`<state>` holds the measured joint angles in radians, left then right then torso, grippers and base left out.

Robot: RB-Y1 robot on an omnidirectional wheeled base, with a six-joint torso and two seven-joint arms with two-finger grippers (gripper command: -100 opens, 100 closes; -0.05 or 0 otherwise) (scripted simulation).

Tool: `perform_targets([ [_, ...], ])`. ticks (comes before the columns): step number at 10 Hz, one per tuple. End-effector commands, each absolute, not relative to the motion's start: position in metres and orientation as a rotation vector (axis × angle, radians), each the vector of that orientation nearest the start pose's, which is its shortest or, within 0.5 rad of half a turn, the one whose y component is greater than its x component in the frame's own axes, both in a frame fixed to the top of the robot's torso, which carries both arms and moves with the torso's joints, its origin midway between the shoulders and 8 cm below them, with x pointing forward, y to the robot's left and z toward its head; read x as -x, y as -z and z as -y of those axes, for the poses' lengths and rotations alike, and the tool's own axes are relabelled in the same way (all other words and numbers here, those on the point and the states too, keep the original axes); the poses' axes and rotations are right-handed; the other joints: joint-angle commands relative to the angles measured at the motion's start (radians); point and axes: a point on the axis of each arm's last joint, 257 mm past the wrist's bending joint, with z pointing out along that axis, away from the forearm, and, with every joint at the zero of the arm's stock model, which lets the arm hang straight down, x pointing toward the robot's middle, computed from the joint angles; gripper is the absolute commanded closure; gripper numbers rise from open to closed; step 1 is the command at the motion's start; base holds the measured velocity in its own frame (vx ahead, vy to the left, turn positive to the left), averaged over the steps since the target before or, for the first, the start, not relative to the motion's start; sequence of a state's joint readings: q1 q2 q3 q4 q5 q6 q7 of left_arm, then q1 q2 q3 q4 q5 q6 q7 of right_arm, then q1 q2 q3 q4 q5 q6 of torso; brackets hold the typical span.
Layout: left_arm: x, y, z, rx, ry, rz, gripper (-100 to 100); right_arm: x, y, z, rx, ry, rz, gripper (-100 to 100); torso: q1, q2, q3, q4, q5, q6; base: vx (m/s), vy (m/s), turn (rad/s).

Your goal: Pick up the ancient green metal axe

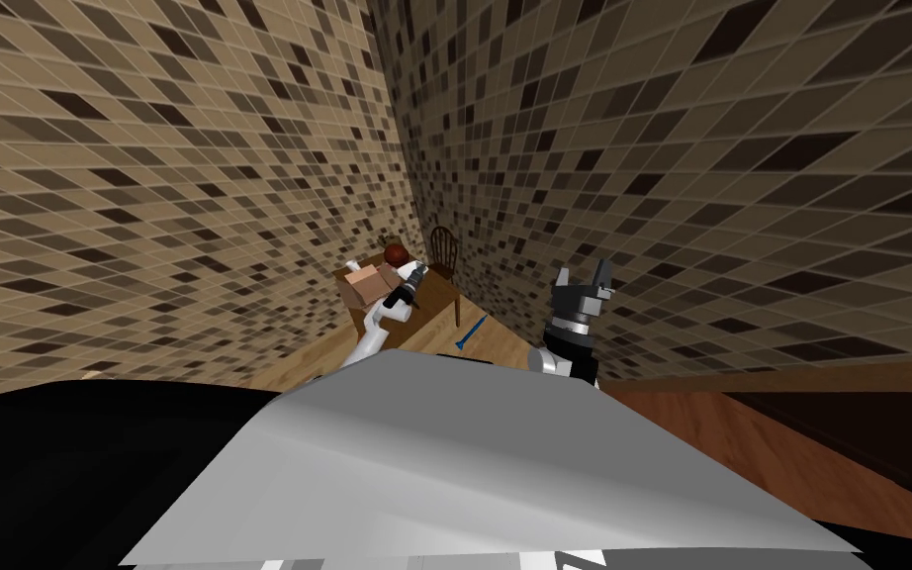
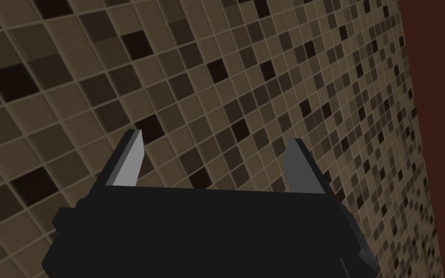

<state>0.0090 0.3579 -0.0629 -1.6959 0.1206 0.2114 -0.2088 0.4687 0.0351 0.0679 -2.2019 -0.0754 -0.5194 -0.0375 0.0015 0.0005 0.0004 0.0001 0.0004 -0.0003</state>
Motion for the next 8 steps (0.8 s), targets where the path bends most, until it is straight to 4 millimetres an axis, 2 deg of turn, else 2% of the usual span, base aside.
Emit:
perform_targets([
  [1,-0.543,0.225,-0.293,0.918,0.855,-1.534,-100,-0.360,-0.003,0.267,-0.778,-1.454,-0.545,0,0.000,0.000,0.000,0.000,0.000,0.000,-0.002,0.009,0.001],
  [4,-0.555,0.257,-0.308,0.976,0.771,-1.622,-100,-0.360,-0.003,0.267,-0.778,-1.454,-0.545,0,0.000,0.000,0.000,0.000,0.000,0.000,-0.009,0.027,-0.056],
  [5,-0.553,0.270,-0.313,0.995,0.753,-1.637,-100,-0.360,-0.003,0.267,-0.778,-1.454,-0.545,0,0.001,0.000,0.000,0.000,0.000,0.000,-0.009,0.033,-0.046],
  [6,-0.559,0.274,-0.316,1.008,0.726,-1.664,-100,-0.360,-0.003,0.267,-0.778,-1.454,-0.545,0,0.001,0.000,0.000,0.000,0.000,0.000,-0.008,0.037,-0.083],
  [8,-0.559,0.300,-0.329,1.054,0.670,-1.713,-100,-0.360,-0.003,0.267,-0.778,-1.454,-0.545,0,0.001,0.000,0.000,0.000,0.000,0.000,-0.012,0.037,-0.067],
])
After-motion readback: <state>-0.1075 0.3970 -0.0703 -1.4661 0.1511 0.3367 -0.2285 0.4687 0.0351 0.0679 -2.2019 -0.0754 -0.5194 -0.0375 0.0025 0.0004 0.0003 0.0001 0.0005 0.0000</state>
